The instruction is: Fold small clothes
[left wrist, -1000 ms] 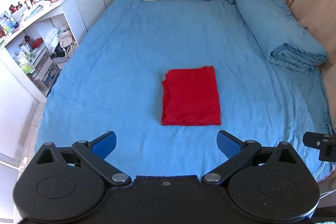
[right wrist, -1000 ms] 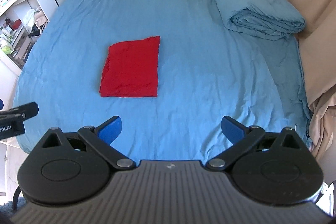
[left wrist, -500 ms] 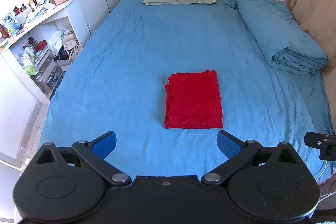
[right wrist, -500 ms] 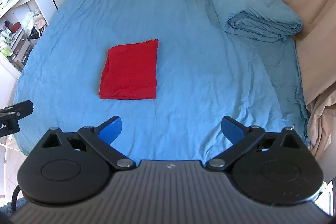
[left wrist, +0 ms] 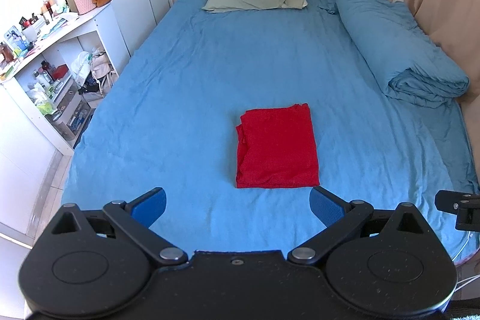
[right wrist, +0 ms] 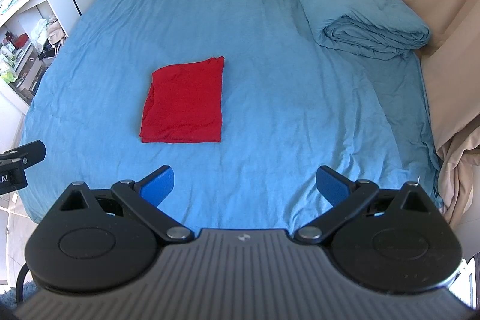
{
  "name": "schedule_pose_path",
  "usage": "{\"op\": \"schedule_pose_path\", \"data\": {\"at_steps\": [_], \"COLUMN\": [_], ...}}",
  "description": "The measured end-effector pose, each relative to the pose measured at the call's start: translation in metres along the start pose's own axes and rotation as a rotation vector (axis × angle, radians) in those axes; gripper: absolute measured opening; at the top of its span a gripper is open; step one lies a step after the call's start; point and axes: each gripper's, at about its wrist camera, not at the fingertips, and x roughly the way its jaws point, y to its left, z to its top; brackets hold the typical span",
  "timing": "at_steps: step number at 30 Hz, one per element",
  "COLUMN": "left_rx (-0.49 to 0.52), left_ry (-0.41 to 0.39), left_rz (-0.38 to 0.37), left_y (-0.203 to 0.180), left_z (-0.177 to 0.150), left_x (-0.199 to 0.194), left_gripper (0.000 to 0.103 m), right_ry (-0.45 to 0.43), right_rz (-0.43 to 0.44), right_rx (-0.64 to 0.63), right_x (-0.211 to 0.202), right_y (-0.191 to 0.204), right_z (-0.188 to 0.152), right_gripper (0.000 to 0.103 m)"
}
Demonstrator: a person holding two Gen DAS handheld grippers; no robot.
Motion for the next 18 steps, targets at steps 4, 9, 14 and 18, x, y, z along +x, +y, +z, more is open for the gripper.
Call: {"op": "schedule_pose_path", "data": {"at_steps": [4,9,14,18], "left_rx": [0.001,0.003,0.001,-0.002], "left_ry": [-0.001,-0.002,-0.004,-0.005], "left_rz": [-0.001,-0.003,-0.003,-0.005], "left_y": [0.0011,0.004,0.006,0.0085], "left_z": [0.0001,0.0009,0.001,0.0016], "left_x": [0.0,0.0005,0.0,-0.001], "left_gripper": [0.103,0.103,0.103,0.103], "right_ry": [-0.002,-0.001,-0.003,-0.007], "right_rz": [-0.001,-0.003,-0.002,-0.003], "right_rx": [0.0,0.003,0.002,0.003], "right_x": [-0.0001,-0.0005,-0.0008,-0.001], "right_y": [-0.001,-0.0008,-0.0027,-0.0019], "right_z": [0.0001,-0.0009,-0.0005,-0.0014], "right_gripper": [0.103,0.103,0.103,0.103]}}
